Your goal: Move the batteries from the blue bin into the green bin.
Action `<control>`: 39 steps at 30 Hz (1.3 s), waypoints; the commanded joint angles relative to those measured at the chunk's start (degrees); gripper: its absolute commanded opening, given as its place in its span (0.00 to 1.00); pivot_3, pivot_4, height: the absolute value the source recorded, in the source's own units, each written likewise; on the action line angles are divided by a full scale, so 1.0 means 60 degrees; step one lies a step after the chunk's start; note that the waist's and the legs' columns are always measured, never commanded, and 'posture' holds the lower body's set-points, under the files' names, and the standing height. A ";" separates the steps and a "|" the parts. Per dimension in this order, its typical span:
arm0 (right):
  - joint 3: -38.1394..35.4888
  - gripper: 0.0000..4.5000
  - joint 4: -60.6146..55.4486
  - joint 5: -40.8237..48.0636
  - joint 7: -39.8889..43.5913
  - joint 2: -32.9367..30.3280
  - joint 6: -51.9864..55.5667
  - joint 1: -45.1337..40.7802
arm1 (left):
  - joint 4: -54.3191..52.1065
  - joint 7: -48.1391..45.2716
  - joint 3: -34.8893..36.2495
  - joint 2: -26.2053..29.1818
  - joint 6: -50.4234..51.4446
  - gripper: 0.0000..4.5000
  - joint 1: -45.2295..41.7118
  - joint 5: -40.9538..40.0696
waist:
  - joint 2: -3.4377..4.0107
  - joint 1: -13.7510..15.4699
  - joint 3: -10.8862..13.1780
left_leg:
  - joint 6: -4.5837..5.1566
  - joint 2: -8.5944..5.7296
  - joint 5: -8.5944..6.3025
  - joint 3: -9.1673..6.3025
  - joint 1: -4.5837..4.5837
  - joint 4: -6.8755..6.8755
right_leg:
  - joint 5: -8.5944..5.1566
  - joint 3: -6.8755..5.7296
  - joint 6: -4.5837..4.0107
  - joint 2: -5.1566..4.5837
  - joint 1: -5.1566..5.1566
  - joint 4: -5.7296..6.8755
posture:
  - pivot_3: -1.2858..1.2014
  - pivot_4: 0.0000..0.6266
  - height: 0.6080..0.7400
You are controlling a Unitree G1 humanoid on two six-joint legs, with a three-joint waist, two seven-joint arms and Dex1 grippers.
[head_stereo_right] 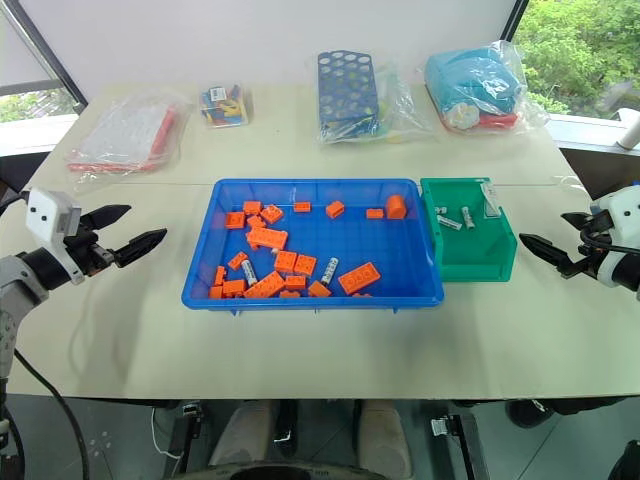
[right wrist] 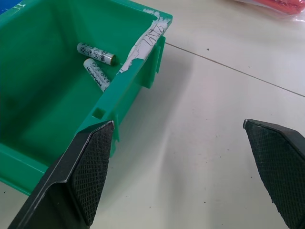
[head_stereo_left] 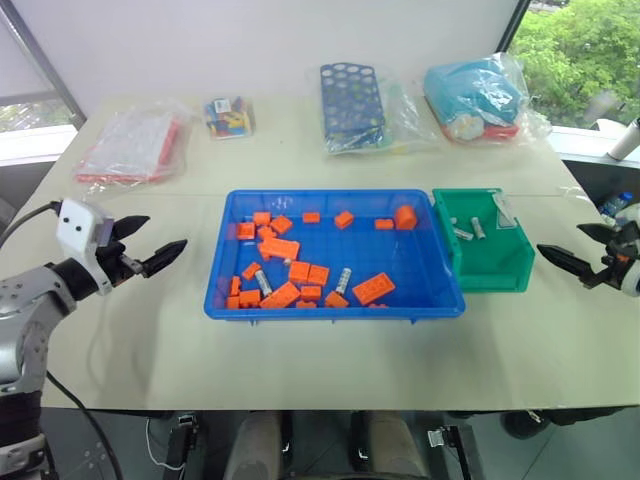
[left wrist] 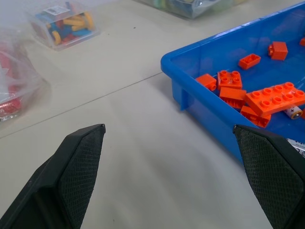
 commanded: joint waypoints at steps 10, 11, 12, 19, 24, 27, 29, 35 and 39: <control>-0.0253 0.99 -0.0211 0.0144 -0.0097 -0.0040 0.0098 0.0070 | -0.0260 0.0136 -0.0115 -0.0133 0.0095 1.00 -0.0298 -0.0114 | 0.0001 -0.0010 0.0000 | 0.0001 0.0000 0.0000 0.0007 0.0000 -0.0001 | 0.0000 0.0011 -0.0003 -0.0001 -0.0004 0.0000 | 0.52 0.24 0.98; -0.0265 0.99 -0.0233 0.0130 -0.0123 -0.0049 0.0097 0.0069 | -0.0363 0.0161 -0.0138 -0.0179 0.0116 1.00 -0.0243 -0.0124 | 0.0000 -0.0008 0.0000 | 0.0001 0.0000 0.0000 0.0007 0.0000 -0.0001 | 0.0000 0.0011 -0.0003 -0.0001 -0.0004 0.0001 | 0.52 0.24 0.98; -0.0280 0.99 -0.0260 0.0097 -0.0159 -0.0063 0.0071 0.0084 | -0.0442 0.0199 -0.0196 -0.0203 0.0102 1.00 -0.0192 -0.0060 | 0.0000 -0.0005 0.0000 | 0.0001 0.0000 0.0000 0.0007 0.0000 -0.0001 | 0.0000 0.0012 -0.0002 -0.0001 -0.0004 0.0001 | 0.52 0.24 0.98; -0.0328 0.99 -0.0247 -0.0025 -0.0266 -0.0198 0.0008 0.0102 | -0.0494 0.0022 -0.0280 -0.0190 0.0127 1.00 -0.0204 -0.0121 | 0.0000 -0.0005 0.0000 | 0.0001 0.0000 0.0000 0.0008 0.0000 -0.0001 | 0.0000 0.0012 -0.0003 -0.0001 -0.0004 0.0000 | 0.52 0.24 0.98; -0.0279 0.99 -0.0435 0.0013 -0.0205 -0.0303 0.0068 -0.0011 | -0.0563 -0.0234 -0.0322 -0.0097 0.0237 1.00 -0.0373 -0.0268 | 0.0001 -0.0002 0.0000 | 0.0001 0.0000 0.0000 0.0009 0.0000 -0.0001 | 0.0000 0.0012 -0.0003 0.0000 -0.0004 0.0000 | 0.52 0.24 0.98; -0.0123 0.99 -0.0930 0.0235 0.0016 -0.0404 0.0310 -0.0317 | -0.0918 -0.0590 -0.0397 0.0089 0.0385 1.00 -0.0378 -0.0385 | 0.0001 -0.0010 0.0000 | 0.0001 0.0000 0.0000 0.0012 0.0000 -0.0001 | 0.0000 0.0013 -0.0003 0.0000 -0.0006 0.0000 | 0.52 0.24 0.98; 0.0160 0.99 -0.1981 0.0816 0.0391 -0.0447 0.0918 -0.0922 | -0.1402 -0.0955 -0.0416 0.0339 0.0733 1.00 -0.0496 -0.0793 | 0.0008 -0.0052 0.0005 | 0.0001 0.0001 0.0000 0.0012 0.0000 -0.0001 | 0.0000 0.0014 -0.0003 0.0000 -0.0008 0.0002 | 0.52 0.24 0.98; 0.2387 0.99 -0.4481 0.1999 0.0790 0.0604 0.2715 -0.3637 | -0.2422 -0.1893 -0.0568 0.1006 0.1543 1.00 -0.0607 -0.1794 | 0.0022 -0.0088 0.0013 | 0.0000 0.0021 -0.0001 0.0021 -0.0004 -0.0012 | 0.0001 0.0029 -0.0004 0.0012 -0.0033 0.0010 | 0.52 0.24 0.98; 0.4499 0.99 -0.4777 0.1473 0.0850 0.2036 0.2963 -0.5085 | -0.2417 -0.1894 -0.0821 0.1145 0.1311 1.00 -0.0490 -0.1373 | 0.0022 -0.0074 0.0013 | 0.0000 0.0021 -0.0001 0.0022 -0.0008 -0.0017 | -0.0001 0.0028 -0.0008 0.0011 -0.0042 0.0011 | 0.52 0.24 0.98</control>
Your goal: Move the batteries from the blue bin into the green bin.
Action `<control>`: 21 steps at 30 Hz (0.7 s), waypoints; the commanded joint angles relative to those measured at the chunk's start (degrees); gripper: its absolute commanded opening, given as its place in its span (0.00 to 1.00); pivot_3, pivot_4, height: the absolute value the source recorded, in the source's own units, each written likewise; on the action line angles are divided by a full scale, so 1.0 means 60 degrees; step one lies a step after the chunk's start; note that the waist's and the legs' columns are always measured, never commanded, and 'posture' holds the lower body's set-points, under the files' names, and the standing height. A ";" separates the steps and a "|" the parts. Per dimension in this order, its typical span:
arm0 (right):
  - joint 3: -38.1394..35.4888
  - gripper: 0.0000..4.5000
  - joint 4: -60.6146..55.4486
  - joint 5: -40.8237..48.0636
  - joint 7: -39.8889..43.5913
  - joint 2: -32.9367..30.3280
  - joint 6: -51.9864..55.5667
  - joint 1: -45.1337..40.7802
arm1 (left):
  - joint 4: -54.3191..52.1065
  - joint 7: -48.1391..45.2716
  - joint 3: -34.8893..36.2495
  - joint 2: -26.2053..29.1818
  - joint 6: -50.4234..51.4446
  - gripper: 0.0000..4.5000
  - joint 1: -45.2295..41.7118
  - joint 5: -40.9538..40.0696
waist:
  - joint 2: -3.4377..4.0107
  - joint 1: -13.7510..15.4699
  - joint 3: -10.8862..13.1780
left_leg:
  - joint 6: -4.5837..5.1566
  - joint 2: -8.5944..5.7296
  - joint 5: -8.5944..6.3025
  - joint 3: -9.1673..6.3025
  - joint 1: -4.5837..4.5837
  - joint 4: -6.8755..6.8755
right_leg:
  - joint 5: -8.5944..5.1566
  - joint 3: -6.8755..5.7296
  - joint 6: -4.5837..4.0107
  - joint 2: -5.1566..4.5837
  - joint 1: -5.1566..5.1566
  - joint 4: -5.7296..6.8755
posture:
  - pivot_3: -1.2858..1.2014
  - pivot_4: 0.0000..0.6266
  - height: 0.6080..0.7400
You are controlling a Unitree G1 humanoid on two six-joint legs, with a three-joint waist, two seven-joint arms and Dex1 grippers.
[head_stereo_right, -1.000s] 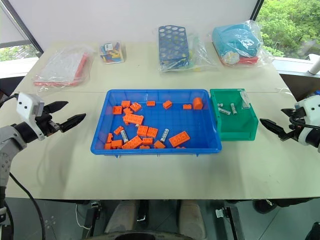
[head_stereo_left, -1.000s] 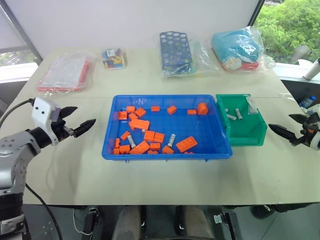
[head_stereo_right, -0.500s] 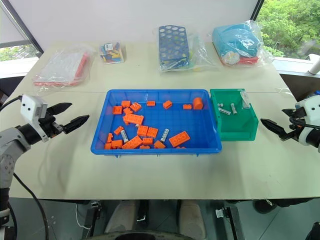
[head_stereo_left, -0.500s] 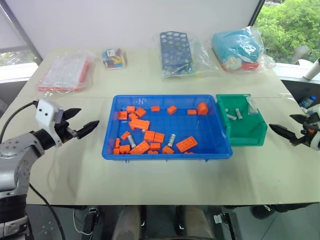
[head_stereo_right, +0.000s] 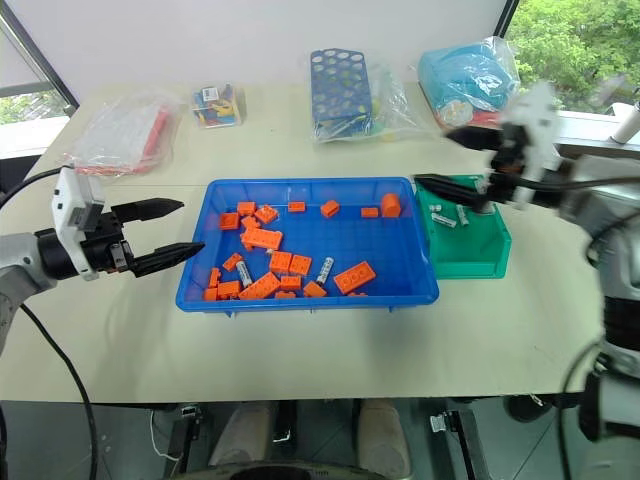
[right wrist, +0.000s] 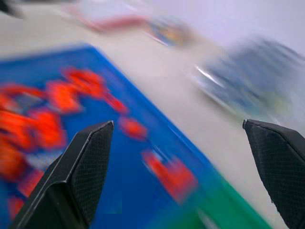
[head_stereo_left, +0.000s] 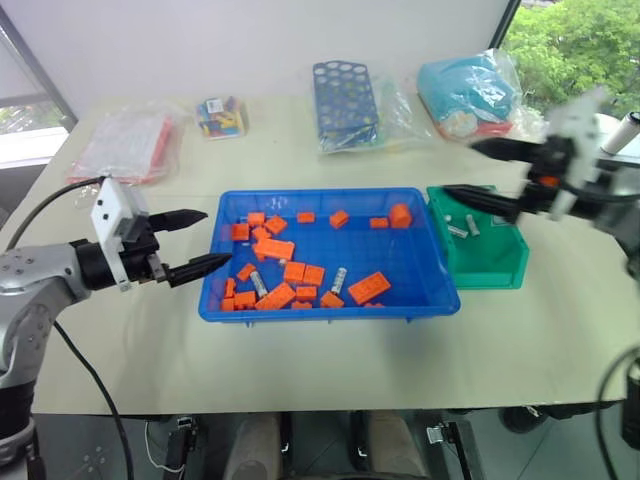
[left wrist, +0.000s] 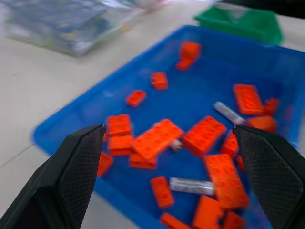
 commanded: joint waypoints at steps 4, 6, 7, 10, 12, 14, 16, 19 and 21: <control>0.3224 0.99 0.0901 -0.1668 -0.0055 0.2065 -0.0226 -0.1248 | -0.0801 -0.0005 0.0017 0.0224 -0.0085 1.00 0.0441 0.0046 | -0.0006 0.0062 0.0002 | 0.0000 -0.0016 0.0001 0.0007 -0.0037 0.0003 | 0.0001 0.0001 -0.0002 -0.0011 -0.0034 0.0002 | 0.52 0.24 0.98; 0.3983 0.99 0.1859 -0.2394 -0.0253 0.2706 -0.0319 -0.1574 | -0.0962 0.0163 0.0047 0.0225 -0.0099 1.00 0.0606 0.0149 | -0.0008 0.0076 0.0003 | 0.0001 -0.0027 0.0001 0.0008 -0.0052 0.0006 | 0.0001 0.0001 -0.0002 -0.0020 -0.0043 0.0002 | 0.52 0.24 0.98; 0.4209 0.99 0.2297 -0.2675 -0.0355 0.2996 -0.0449 -0.1697 | -0.1009 0.0245 0.0071 0.0221 -0.0107 1.00 0.0675 0.0204 | -0.0008 0.0055 0.0003 | 0.0001 -0.0032 0.0002 0.0009 -0.0052 0.0006 | 0.0001 0.0001 -0.0002 -0.0023 -0.0043 0.0003 | 0.52 0.24 0.98; 0.4286 0.99 0.3552 -0.2907 -0.0586 0.3987 -0.0410 -0.2199 | -0.1170 0.0540 0.0249 0.0144 -0.0103 1.00 0.0909 0.0295 | -0.0007 0.0023 0.0003 | 0.0001 -0.0032 0.0003 0.0012 -0.0048 0.0009 | 0.0004 0.0002 -0.0004 -0.0021 -0.0042 0.0010 | 0.52 0.24 0.98; 0.4284 0.99 0.4318 -0.3095 -0.0706 0.4542 -0.0461 -0.2482 | -0.1303 0.0732 0.0378 0.0072 -0.0073 1.00 0.1057 0.0278 | -0.0007 -0.0008 0.0003 | -0.0001 -0.0027 0.0004 0.0014 -0.0045 0.0009 | 0.0007 0.0004 0.0002 -0.0011 -0.0047 0.0022 | 0.52 0.24 0.98; 0.4289 0.99 0.4788 -0.3291 -0.0757 0.4856 -0.0578 -0.2620 | -0.1389 0.0845 0.0406 0.0049 -0.0081 1.00 0.1141 0.0273 | -0.0007 -0.0021 0.0003 | -0.0003 -0.0021 0.0004 0.0013 -0.0045 0.0006 | 0.0020 0.0003 0.0026 -0.0001 -0.0051 0.0026 | 0.52 0.24 0.98; 0.4277 0.99 0.5110 -0.3439 -0.0808 0.5135 -0.0645 -0.2687 | -0.1454 0.0941 0.0404 0.0024 -0.0091 1.00 0.1213 0.0288 | -0.0007 0.0004 0.0003 | -0.0004 -0.0019 0.0005 0.0012 -0.0044 -0.0001 | 0.0022 0.0002 0.0029 0.0002 -0.0053 0.0027 | 0.52 0.24 0.98; 0.4369 0.99 0.5269 -0.3638 -0.0898 0.5588 -0.0719 -0.2646 | -0.1475 0.1022 0.0416 0.0007 -0.0092 1.00 0.1310 0.0257 | -0.0007 -0.0010 0.0003 | -0.0005 -0.0020 0.0006 0.0016 -0.0045 -0.0001 | 0.0022 0.0003 0.0030 0.0001 -0.0053 0.0027 | 0.52 0.24 0.98; 0.4464 0.99 0.5220 -0.3780 -0.0910 0.5827 -0.0761 -0.2570 | -0.1291 0.1043 0.0375 -0.0007 -0.0138 1.00 0.1288 0.0296 | -0.0007 -0.0011 0.0003 | -0.0008 -0.0020 0.0007 0.0014 -0.0044 -0.0001 | 0.0022 0.0002 0.0030 0.0001 -0.0054 0.0030 | 0.52 0.24 0.98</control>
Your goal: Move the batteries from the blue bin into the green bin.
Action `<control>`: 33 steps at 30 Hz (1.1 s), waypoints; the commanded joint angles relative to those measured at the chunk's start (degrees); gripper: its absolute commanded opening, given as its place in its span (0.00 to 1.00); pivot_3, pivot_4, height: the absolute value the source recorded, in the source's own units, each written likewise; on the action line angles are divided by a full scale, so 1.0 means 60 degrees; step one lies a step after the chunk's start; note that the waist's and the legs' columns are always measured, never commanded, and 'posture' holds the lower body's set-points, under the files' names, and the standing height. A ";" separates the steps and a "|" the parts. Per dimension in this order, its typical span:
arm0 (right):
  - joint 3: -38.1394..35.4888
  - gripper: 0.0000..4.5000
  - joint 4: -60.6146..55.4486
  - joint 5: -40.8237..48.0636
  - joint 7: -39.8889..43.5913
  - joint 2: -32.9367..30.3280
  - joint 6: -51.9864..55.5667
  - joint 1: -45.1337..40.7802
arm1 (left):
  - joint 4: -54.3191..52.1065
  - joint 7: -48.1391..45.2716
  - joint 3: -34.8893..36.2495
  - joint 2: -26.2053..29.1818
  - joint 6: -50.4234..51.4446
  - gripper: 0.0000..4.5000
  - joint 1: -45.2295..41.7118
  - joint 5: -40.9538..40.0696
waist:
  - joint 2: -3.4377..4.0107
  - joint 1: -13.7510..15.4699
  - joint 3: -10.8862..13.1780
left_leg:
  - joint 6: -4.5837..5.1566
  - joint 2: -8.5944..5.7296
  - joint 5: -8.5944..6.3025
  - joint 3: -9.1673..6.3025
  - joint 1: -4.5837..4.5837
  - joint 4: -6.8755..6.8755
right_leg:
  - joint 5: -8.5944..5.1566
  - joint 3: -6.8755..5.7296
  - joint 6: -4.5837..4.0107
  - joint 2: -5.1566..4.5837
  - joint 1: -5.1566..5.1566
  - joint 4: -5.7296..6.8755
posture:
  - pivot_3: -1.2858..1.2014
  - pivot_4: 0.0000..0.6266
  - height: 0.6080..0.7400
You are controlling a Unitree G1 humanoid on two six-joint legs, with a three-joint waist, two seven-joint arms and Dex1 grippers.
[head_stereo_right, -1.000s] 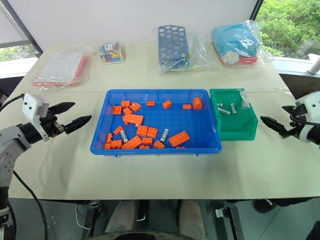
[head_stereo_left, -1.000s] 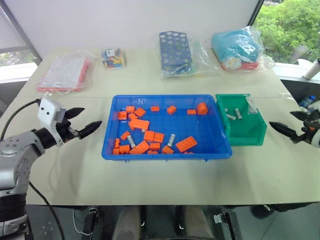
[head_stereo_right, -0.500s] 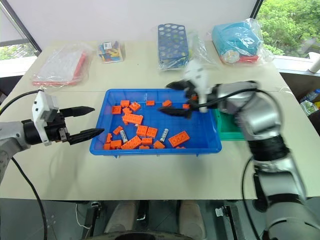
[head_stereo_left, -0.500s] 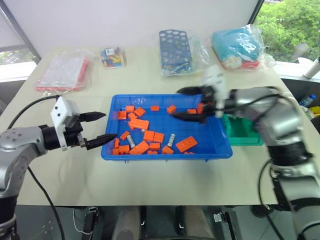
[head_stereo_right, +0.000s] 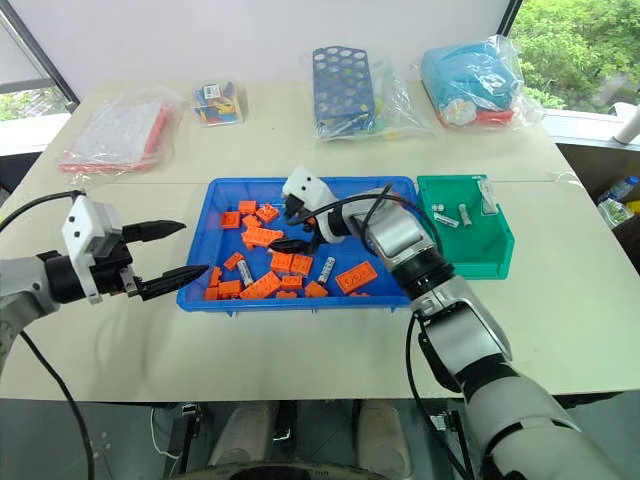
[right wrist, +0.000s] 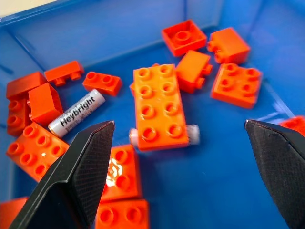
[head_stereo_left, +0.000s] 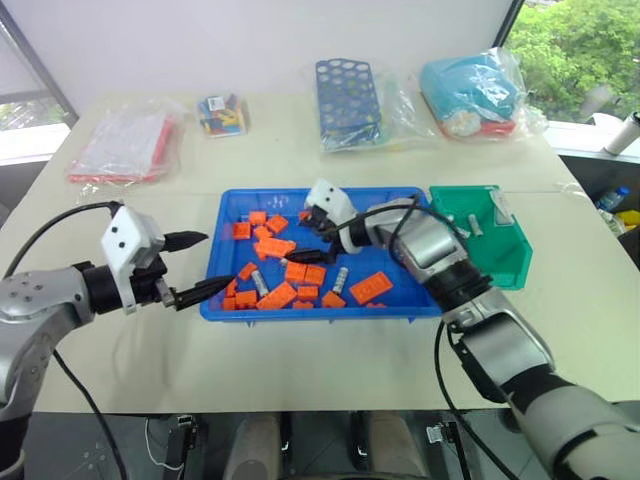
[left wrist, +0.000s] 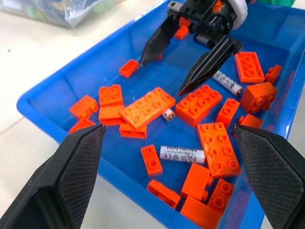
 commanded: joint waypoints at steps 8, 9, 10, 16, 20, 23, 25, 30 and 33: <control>-0.0144 0.99 -0.0572 -0.0511 -0.0194 0.0588 -0.0181 -0.0128 | 0.0287 0.0073 0.0116 -0.0056 -0.0373 1.00 -0.0192 0.0165 | 0.0000 0.0002 0.0000 | -0.0003 -0.0001 0.0000 0.0000 0.0001 0.0000 | 0.0000 -0.0001 0.0000 0.0000 -0.0001 0.0001 | 0.52 0.24 0.98; -0.0188 0.99 -0.0794 -0.0453 -0.0139 0.0549 -0.0065 -0.0117 | 0.0315 0.0069 0.0127 -0.0076 -0.0398 1.00 -0.0171 0.0166 | 0.0000 -0.0004 0.0000 | -0.0003 -0.0002 0.0000 0.0000 0.0001 -0.0001 | 0.0000 -0.0001 0.0000 0.0000 -0.0001 0.0001 | 0.52 0.24 0.98; -0.0170 0.99 -0.1106 -0.0414 -0.0053 0.0501 0.0019 -0.0058 | 0.0349 0.0056 0.0142 -0.0098 -0.0416 1.00 -0.0121 0.0159 | 0.0000 -0.0009 0.0000 | -0.0004 -0.0001 0.0000 0.0000 0.0001 -0.0001 | 0.0000 0.0000 0.0000 -0.0001 -0.0002 0.0001 | 0.52 0.24 0.98; 0.0677 0.99 -0.2834 -0.0602 0.0552 0.0359 -0.0003 0.0383 | 0.0755 -0.0191 -0.0050 -0.0107 -0.0647 1.00 0.0044 0.0367 | 0.0000 -0.0020 0.0000 | -0.0004 0.0001 0.0000 0.0001 0.0002 -0.0009 | 0.0000 0.0000 0.0000 0.0000 -0.0011 0.0001 | 0.52 0.24 0.98; 0.1056 0.99 -0.3020 -0.0659 0.0798 0.0384 0.0168 0.0507 | 0.1004 -0.0309 -0.0087 -0.0066 -0.0719 1.00 -0.0112 0.0452 | -0.0001 -0.0019 -0.0001 | -0.0004 0.0002 0.0000 0.0001 0.0002 -0.0010 | -0.0001 0.0000 -0.0001 0.0002 -0.0013 0.0001 | 0.52 0.24 0.98; 0.1236 0.99 -0.2652 -0.0654 0.0791 0.0629 0.0471 0.0598 | 0.1034 -0.0371 -0.0118 -0.0019 -0.0713 1.00 -0.0236 0.0480 | -0.0005 0.0003 -0.0003 | -0.0005 0.0002 0.0000 0.0001 0.0002 -0.0009 | -0.0001 0.0000 -0.0002 -0.0003 -0.0010 0.0000 | 0.52 0.24 0.98; 0.1218 0.99 -0.2312 -0.0735 0.0627 0.0774 0.0540 0.0559 | 0.1035 -0.0381 -0.0148 -0.0001 -0.0707 1.00 -0.0306 0.0483 | -0.0005 -0.0008 -0.0003 | -0.0006 0.0003 0.0001 0.0001 0.0002 -0.0009 | -0.0002 0.0000 -0.0004 -0.0003 -0.0010 0.0000 | 0.52 0.24 0.98; 0.1222 0.61 -0.2684 -0.0648 0.0612 0.0840 0.0903 0.0741 | 0.1002 -0.0350 -0.0176 0.0005 -0.0690 1.00 -0.0381 0.0468 | -0.0005 -0.0017 -0.0003 | -0.0009 0.0004 0.0001 0.0001 0.0000 -0.0011 | -0.0002 0.0000 -0.0005 -0.0005 -0.0014 0.0000 | 0.52 0.24 0.98; 0.1307 0.61 -0.2739 -0.0719 0.0580 0.0835 0.0958 0.0815 | 0.1020 -0.0336 -0.0197 0.0015 -0.0686 1.00 -0.0429 0.0481 | -0.0005 -0.0019 -0.0003 | -0.0009 0.0005 0.0001 0.0000 0.0001 -0.0015 | -0.0002 0.0001 -0.0005 -0.0006 -0.0017 0.0000 | 0.52 0.24 0.98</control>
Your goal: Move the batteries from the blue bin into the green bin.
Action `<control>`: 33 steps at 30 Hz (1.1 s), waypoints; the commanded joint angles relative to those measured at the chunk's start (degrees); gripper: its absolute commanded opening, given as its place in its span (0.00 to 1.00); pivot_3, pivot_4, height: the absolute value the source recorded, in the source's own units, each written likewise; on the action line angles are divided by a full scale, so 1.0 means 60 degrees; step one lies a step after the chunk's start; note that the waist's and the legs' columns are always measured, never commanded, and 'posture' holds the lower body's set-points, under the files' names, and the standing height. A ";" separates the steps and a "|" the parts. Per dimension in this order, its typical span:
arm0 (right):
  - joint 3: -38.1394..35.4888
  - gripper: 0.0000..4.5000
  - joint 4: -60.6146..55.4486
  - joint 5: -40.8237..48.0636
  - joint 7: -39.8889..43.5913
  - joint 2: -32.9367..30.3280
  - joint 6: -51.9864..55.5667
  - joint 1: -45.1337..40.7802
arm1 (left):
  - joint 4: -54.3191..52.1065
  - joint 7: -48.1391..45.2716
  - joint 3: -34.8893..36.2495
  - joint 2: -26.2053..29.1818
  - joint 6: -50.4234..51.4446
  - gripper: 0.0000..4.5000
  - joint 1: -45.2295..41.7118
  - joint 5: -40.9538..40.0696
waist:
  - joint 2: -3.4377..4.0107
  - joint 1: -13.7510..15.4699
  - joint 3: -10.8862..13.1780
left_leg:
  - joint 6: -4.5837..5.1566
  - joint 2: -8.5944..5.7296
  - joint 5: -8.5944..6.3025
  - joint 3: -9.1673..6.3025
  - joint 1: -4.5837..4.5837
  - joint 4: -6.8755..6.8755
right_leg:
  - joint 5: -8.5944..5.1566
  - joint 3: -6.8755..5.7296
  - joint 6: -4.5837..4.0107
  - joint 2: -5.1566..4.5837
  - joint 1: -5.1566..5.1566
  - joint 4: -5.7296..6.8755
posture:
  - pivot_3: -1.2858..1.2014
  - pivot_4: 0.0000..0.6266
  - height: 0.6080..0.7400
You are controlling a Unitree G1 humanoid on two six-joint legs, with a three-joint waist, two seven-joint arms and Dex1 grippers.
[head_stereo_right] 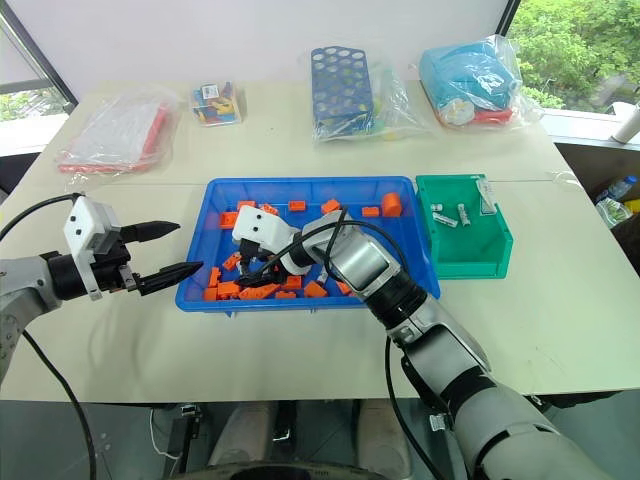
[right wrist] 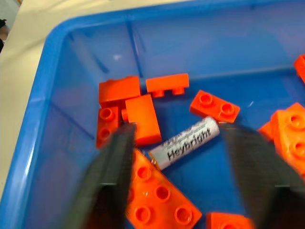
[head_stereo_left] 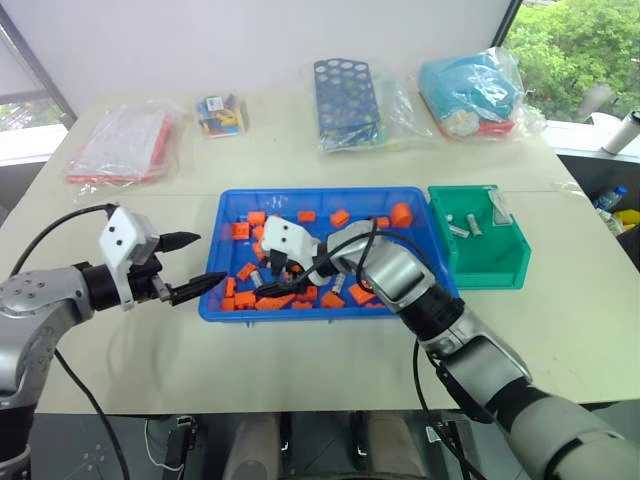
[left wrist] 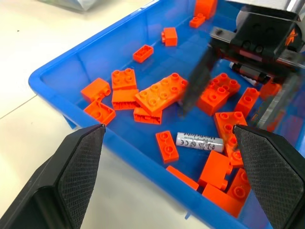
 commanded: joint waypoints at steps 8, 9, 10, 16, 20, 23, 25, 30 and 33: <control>0.0000 0.61 0.0151 -0.0054 -0.0279 0.0319 0.0170 -0.0021 | -0.0182 0.0053 0.0028 0.0147 -0.0066 1.00 -0.0335 0.0065 | 0.0000 -0.0002 0.0000 | -0.0002 0.0000 0.0000 -0.0001 0.0000 -0.0003 | -0.0011 0.0001 -0.0023 -0.0003 -0.0001 0.0000 | 0.52 0.24 0.98; -0.0039 0.61 0.0255 -0.0056 -0.0343 0.0367 0.0183 -0.0049 | -0.0195 0.0067 0.0024 0.0147 -0.0043 1.00 -0.0364 0.0054 | 0.0000 -0.0005 0.0000 | -0.0002 0.0000 0.0001 0.0000 0.0001 -0.0003 | -0.0011 0.0000 -0.0023 -0.0003 -0.0001 0.0000 | 0.52 0.24 0.98; -0.0087 0.61 0.0378 -0.0046 -0.0387 0.0422 0.0198 -0.0081 | -0.0206 0.0081 0.0017 0.0147 -0.0022 1.00 -0.0395 0.0046 | 0.0000 -0.0009 0.0000 | -0.0003 0.0000 0.0001 0.0000 0.0001 -0.0004 | -0.0011 0.0001 -0.0023 -0.0003 -0.0002 0.0000 | 0.52 0.24 0.98; -0.0021 0.61 0.0874 -0.0157 -0.0559 0.0597 0.0182 -0.0145 | -0.0265 0.0118 -0.0030 0.0170 -0.0031 1.00 -0.0519 0.0089 | 0.0000 -0.0029 0.0000 | -0.0006 0.0001 0.0002 0.0000 0.0005 -0.0013 | -0.0011 0.0002 -0.0026 -0.0005 -0.0003 -0.0001 | 0.52 0.24 0.98; 0.0093 0.61 0.1186 -0.0334 -0.0628 0.0725 0.0092 -0.0157 | -0.0242 0.0142 -0.0060 0.0172 -0.0047 1.00 -0.0584 0.0134 | -0.0001 -0.0066 -0.0001 | -0.0015 0.0000 0.0008 0.0001 0.0007 -0.0034 | -0.0011 0.0003 -0.0027 -0.0007 -0.0012 -0.0003 | 0.52 0.24 0.98; 0.0206 0.61 0.1367 -0.0508 -0.0630 0.0761 0.0022 -0.0171 | -0.0229 0.0138 -0.0064 0.0161 -0.0047 1.00 -0.0626 0.0162 | -0.0004 -0.0168 -0.0003 | -0.0028 -0.0002 0.0017 0.0002 0.0016 -0.0056 | -0.0009 0.0003 -0.0027 -0.0007 -0.0012 -0.0007 | 0.52 0.24 0.98; 0.0319 0.61 0.1390 -0.0635 -0.0587 0.0735 -0.0056 -0.0151 | -0.0221 0.0140 -0.0065 0.0145 -0.0046 1.00 -0.0651 0.0175 | -0.0005 -0.0216 -0.0003 | -0.0033 -0.0003 0.0022 0.0001 0.0022 -0.0071 | -0.0001 0.0003 -0.0014 -0.0006 -0.0013 -0.0008 | 0.52 0.24 0.98; 0.0641 0.33 0.1297 -0.0945 -0.0513 0.0622 -0.0331 -0.0112 | -0.0220 0.0106 -0.0085 0.0127 -0.0036 1.00 -0.0672 0.0172 | -0.0004 -0.0225 -0.0004 | -0.0036 -0.0003 0.0025 0.0003 0.0028 -0.0089 | 0.0000 0.0002 -0.0012 -0.0001 -0.0017 -0.0008 | 0.52 0.24 0.98; 0.0786 0.01 0.1175 -0.1062 -0.0494 0.0635 -0.0306 -0.0125 | -0.0243 0.0026 -0.0080 0.0140 -0.0004 1.00 -0.0631 0.0112 | -0.0007 -0.0223 -0.0007 | -0.0039 -0.0003 0.0028 0.0005 0.0030 -0.0086 | 0.0000 0.0002 -0.0012 -0.0001 -0.0015 -0.0005 | 0.52 0.24 0.98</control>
